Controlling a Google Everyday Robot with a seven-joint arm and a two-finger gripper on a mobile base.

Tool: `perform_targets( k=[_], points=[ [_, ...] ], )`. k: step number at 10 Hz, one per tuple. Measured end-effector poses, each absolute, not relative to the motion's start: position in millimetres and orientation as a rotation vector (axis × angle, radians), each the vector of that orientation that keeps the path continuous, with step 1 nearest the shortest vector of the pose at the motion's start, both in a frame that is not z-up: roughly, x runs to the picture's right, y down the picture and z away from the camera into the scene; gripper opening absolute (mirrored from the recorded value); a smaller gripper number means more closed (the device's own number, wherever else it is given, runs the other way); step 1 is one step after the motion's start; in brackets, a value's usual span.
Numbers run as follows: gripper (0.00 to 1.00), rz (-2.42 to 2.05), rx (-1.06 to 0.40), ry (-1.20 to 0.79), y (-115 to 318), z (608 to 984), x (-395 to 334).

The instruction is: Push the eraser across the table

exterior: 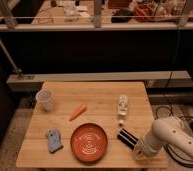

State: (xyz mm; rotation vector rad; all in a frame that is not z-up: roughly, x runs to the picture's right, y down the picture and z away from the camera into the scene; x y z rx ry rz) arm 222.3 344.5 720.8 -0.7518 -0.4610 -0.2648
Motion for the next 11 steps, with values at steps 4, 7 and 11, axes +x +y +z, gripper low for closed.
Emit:
perform_targets(
  k=[4,7,11],
  points=[
    [0.02,-0.287,-0.753,-0.469,345,724,220],
    [0.02,-0.298,-0.752,-0.474,346,727,217],
    [0.02,-0.324,-0.747,-0.483,343,733,212]
  ],
)
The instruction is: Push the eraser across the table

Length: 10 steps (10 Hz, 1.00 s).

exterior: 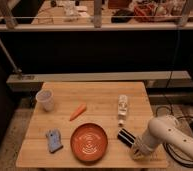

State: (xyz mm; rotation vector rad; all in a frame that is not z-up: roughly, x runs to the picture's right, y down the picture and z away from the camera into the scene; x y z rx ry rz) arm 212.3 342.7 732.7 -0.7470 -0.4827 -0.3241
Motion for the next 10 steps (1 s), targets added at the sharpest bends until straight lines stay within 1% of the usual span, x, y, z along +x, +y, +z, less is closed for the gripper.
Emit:
perform_targets(
  k=[10],
  points=[
    [0.02,-0.356,-0.742,-0.495,345,744,212]
  ],
)
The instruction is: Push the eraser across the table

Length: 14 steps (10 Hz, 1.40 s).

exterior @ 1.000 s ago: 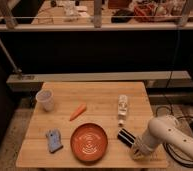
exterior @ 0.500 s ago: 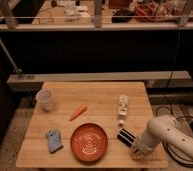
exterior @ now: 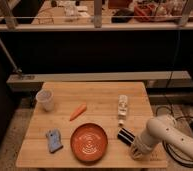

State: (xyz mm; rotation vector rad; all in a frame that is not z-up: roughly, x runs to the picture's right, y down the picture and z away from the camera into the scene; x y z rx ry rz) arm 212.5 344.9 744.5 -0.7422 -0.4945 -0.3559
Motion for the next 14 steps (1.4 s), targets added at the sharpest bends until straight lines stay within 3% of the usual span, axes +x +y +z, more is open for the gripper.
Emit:
perform_targets(
  k=[14],
  points=[
    [0.02,-0.369,-0.739,-0.495,342.7,747.2,212.1]
  ],
)
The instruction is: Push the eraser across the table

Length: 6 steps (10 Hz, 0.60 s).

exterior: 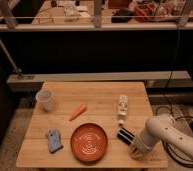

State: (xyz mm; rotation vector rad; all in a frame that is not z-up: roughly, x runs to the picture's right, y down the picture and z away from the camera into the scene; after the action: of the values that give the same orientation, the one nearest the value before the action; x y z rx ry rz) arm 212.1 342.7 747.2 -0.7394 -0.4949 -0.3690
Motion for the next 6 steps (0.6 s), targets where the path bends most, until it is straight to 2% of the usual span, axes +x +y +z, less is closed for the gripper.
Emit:
perform_targets(
  k=[6],
  points=[
    [0.02,-0.38,-0.736,-0.495,339.0,750.8,213.6]
  ],
)
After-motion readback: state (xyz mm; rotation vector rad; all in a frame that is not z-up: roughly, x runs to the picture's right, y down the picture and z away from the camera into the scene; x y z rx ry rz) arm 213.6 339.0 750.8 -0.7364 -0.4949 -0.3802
